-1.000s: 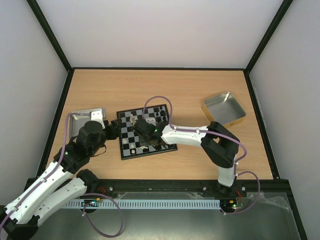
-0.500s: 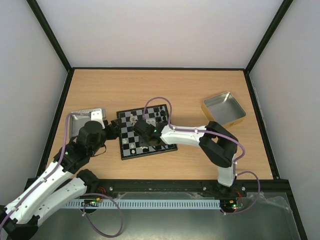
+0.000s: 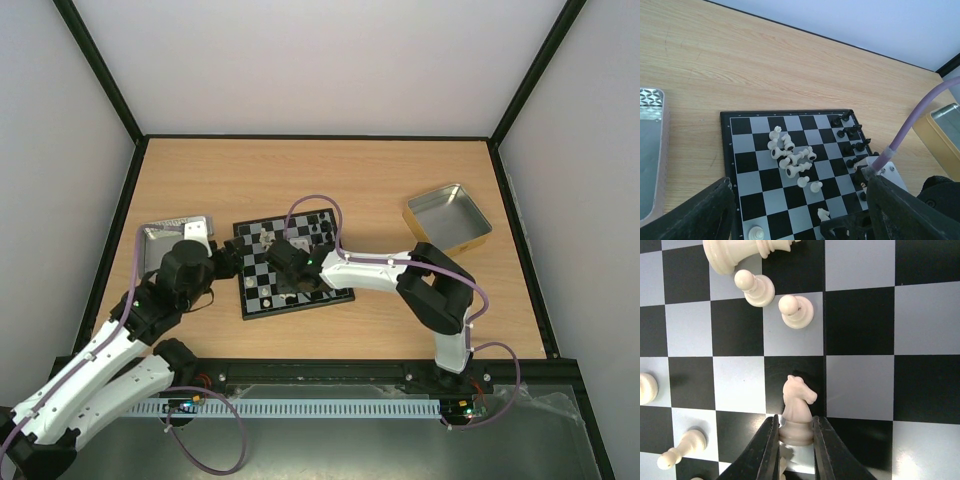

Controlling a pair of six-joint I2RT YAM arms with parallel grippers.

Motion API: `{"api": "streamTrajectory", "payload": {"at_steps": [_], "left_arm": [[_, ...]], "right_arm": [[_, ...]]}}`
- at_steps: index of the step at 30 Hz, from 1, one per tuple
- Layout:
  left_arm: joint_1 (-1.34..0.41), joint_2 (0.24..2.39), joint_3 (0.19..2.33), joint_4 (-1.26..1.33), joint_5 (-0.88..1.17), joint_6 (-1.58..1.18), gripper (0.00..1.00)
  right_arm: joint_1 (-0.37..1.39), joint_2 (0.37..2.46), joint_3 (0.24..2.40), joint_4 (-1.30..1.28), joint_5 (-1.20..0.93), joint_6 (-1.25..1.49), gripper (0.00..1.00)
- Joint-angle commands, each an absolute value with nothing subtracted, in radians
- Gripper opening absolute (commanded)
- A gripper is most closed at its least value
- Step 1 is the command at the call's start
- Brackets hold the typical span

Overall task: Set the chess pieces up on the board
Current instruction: Pick up the chess piece from the chessboard, then place the chess piece on the chessboard.

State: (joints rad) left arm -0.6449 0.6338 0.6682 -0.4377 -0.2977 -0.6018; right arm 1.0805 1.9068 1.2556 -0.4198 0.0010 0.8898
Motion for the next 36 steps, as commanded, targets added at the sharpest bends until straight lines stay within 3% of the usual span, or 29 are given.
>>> {"api": "streamTrajectory", "payload": {"at_steps": [1,14,26,31,36], "left_arm": [[-0.641,0.644,0.657,-0.44,-0.324,-0.601,0.74],[-0.616,0.717,0.674,-0.41,-0.216,-0.645,0.83],[-0.487,0.853,0.694,-0.172,0.325,-0.78,0.91],[-0.452,0.966,0.698,-0.1,0.509,-0.846,0.87],[-0.433,1.027,0.671,-0.011,0.607,-0.915,0.67]], "right_arm": [[1.087,1.929,1.245,-0.406,0.022,0.868,0.12],[1.055,1.701,1.06,-0.063,0.034,0.641,0.12],[0.954,1.463,0.766,0.392,-0.235,0.361,0.11],[0.937,1.391,0.7,0.478,-0.278,0.271,0.11],[0.933,1.339,0.633,0.56,-0.296,0.223,0.1]]}}
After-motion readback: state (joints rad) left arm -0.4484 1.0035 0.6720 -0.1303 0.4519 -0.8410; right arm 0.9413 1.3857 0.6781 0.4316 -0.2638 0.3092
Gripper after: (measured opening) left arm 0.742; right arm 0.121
